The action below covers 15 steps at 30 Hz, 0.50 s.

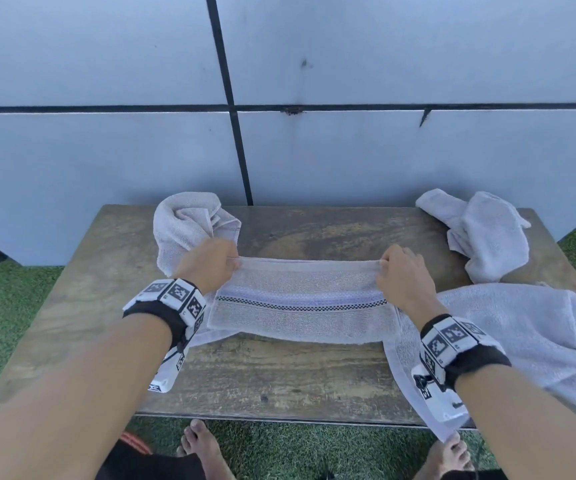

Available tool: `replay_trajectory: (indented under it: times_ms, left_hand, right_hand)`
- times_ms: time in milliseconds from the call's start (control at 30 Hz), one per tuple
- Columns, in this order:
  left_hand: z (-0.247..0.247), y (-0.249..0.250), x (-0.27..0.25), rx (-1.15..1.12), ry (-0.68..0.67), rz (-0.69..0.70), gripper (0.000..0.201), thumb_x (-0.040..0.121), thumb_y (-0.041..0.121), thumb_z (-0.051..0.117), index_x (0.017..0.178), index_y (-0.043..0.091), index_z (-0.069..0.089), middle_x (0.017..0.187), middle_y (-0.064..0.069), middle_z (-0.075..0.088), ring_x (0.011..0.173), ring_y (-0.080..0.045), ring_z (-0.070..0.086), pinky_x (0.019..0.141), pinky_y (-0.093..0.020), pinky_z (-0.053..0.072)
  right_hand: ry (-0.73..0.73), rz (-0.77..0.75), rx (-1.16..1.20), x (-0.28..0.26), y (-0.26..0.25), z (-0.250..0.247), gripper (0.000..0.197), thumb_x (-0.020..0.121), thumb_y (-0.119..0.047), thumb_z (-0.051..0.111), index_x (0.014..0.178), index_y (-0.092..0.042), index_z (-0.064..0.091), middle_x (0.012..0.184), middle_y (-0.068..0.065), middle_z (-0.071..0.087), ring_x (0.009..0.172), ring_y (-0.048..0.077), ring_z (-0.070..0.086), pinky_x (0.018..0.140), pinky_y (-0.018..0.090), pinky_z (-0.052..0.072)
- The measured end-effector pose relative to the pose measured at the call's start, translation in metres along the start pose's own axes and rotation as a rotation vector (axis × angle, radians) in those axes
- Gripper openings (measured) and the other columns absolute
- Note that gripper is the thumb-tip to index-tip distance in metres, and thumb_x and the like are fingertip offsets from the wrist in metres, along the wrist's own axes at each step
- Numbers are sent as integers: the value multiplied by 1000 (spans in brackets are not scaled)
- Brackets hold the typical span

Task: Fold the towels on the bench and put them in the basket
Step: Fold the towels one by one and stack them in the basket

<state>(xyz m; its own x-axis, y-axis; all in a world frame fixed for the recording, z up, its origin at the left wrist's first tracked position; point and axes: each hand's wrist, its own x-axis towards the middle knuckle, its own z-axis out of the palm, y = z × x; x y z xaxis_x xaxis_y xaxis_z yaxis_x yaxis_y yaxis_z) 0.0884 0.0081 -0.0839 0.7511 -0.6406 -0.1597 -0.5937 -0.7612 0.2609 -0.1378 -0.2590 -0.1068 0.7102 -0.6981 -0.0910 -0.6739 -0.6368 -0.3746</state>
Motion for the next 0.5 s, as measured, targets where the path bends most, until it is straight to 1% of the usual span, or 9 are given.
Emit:
replay_trajectory:
  times_ms: [33,100,133,200,300,367,433,467,500]
  left_hand:
    - [2,-3,1,-25,-13,19,5,95,31,60,98,27,61,102,2,63,91,-24,61,81,-44,54]
    - [6,-10,5,-60,-38,47,21,94,32,62,114,27,60,113,2,60,96,-22,61,86,-45,54]
    - [6,-11,6,-68,-50,56,25,94,33,63,118,26,60,115,1,59,98,-22,60,87,-45,54]
    - [5,-12,8,-50,-58,79,24,94,34,64,115,22,64,112,1,60,97,-21,60,86,-40,52]
    - [0,-9,6,-9,-19,111,20,94,32,65,109,20,67,103,5,55,100,-20,57,84,-39,48]
    - [-7,-8,2,-7,9,137,17,93,31,65,106,20,68,101,7,58,101,-20,57,84,-39,48]
    - [-18,-6,-4,-9,26,161,14,93,31,65,102,20,69,103,6,64,101,-19,59,83,-40,50]
    - [-24,-4,-8,-7,39,171,14,93,30,65,100,20,70,103,4,65,100,-19,60,81,-39,51]
    - [-31,-2,-12,-6,55,177,14,94,30,65,100,19,70,103,4,65,99,-19,60,80,-38,50]
  right_hand:
    - [-1,-17,-3,0,1,1,14,99,-21,47,107,-13,54,114,9,56,108,30,45,92,45,44]
    - [-20,-44,-25,-1,4,2,23,99,-28,49,116,-16,58,118,9,55,111,32,45,95,46,43]
    - [-31,-53,-39,-1,4,2,25,99,-30,50,119,-17,59,118,10,54,112,32,45,95,46,43]
    - [-41,-65,-48,-1,3,1,22,98,-32,53,114,-20,61,116,8,52,112,32,44,94,45,43]
    - [-50,-75,-49,0,-1,-3,12,98,-32,56,100,-20,58,106,2,48,109,28,45,91,43,42]
    - [-38,-79,-6,-1,-2,-7,10,97,-27,58,90,-21,53,100,0,51,102,26,49,85,41,45]
    - [-22,-58,90,-2,-2,-14,17,95,-23,61,83,-26,49,93,2,57,85,24,56,67,36,47]
    - [-8,-51,146,-3,-2,-18,20,93,-23,64,81,-27,49,90,3,58,79,23,57,60,33,45]
    - [14,-62,192,-5,-3,-24,21,92,-22,67,82,-27,50,87,2,59,77,22,57,59,32,43]
